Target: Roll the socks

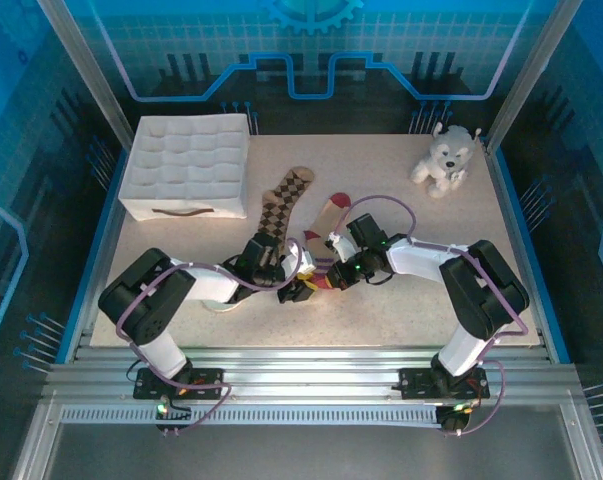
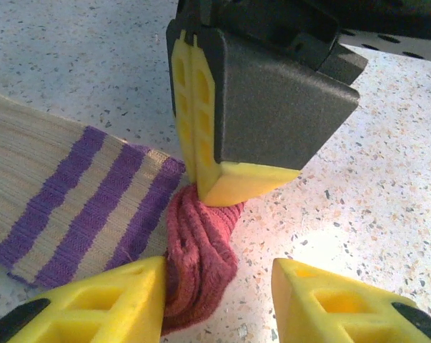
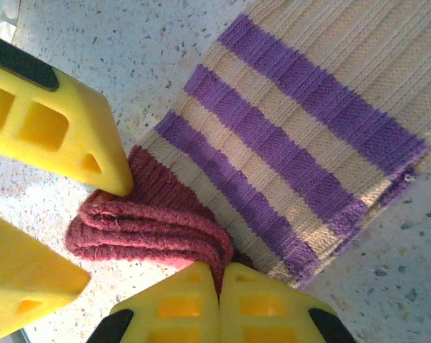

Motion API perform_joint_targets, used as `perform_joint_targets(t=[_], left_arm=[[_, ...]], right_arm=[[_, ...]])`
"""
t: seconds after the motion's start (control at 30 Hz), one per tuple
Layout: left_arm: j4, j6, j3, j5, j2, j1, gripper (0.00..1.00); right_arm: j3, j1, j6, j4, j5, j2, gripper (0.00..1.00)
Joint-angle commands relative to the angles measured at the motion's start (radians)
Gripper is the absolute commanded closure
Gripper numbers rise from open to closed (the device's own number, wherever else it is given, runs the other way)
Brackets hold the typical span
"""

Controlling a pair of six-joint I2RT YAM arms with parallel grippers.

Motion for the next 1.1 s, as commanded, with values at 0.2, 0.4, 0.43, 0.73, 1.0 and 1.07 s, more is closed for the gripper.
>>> perform_joint_targets(t=[0.2,0.4,0.43,0.73,1.0,1.07], left_arm=[[-0.002,-0.034,0.044,0.015,0.036,-0.003,0.91],[-0.006,-0.167,0.024,0.012,0.035,-0.002,1.0],[0.013,-0.204,0.012,0.005,0.033,0.002,1.0],[-0.107,-0.514,0.095,0.037,0.112,0.059,1.0],[-0.137,-0.589,0.097,0.012,0.148,0.076,1.0],[-0.131,-0.59,0.092,0.01,0.148,0.077,1.0]], right_arm=[[0.011,-0.013,0.016,-0.042,0.0,0.014,1.0],[0.008,-0.02,0.03,-0.033,-0.021,0.001,0.99],[0.003,-0.021,0.036,-0.021,-0.027,-0.005,0.96],[-0.014,-0.027,0.052,0.036,-0.062,-0.02,0.87],[0.018,-0.027,0.068,-0.017,0.014,0.021,0.86],[0.055,-0.026,0.072,-0.046,0.048,0.035,0.86]])
